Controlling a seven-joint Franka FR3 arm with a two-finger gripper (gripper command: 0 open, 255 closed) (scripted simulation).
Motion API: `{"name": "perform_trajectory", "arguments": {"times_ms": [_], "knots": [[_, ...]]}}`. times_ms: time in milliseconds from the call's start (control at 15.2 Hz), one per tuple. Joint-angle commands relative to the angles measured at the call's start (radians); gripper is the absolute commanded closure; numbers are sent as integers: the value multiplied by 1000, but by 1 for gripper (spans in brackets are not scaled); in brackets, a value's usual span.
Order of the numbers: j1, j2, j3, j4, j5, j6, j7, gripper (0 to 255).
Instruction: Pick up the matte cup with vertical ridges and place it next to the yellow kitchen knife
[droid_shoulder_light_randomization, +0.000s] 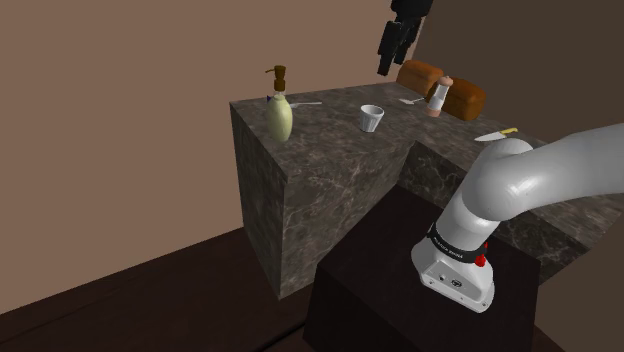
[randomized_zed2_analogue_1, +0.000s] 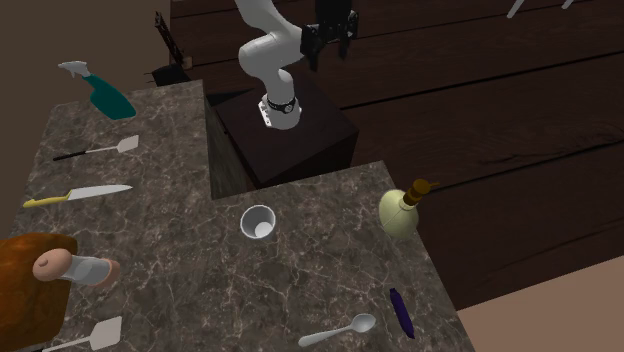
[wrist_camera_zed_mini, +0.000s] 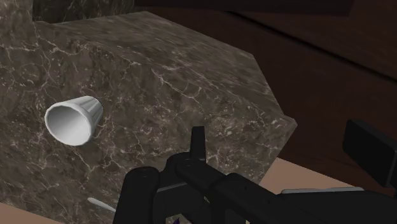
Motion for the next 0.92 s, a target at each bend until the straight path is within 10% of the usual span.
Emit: {"name": "perform_trajectory", "arguments": {"times_ms": [0, 858], "knots": [[0, 0, 0, 0, 0, 0, 0, 0], [-57, 127, -224, -207, -165, 389, -254, 0]]}}
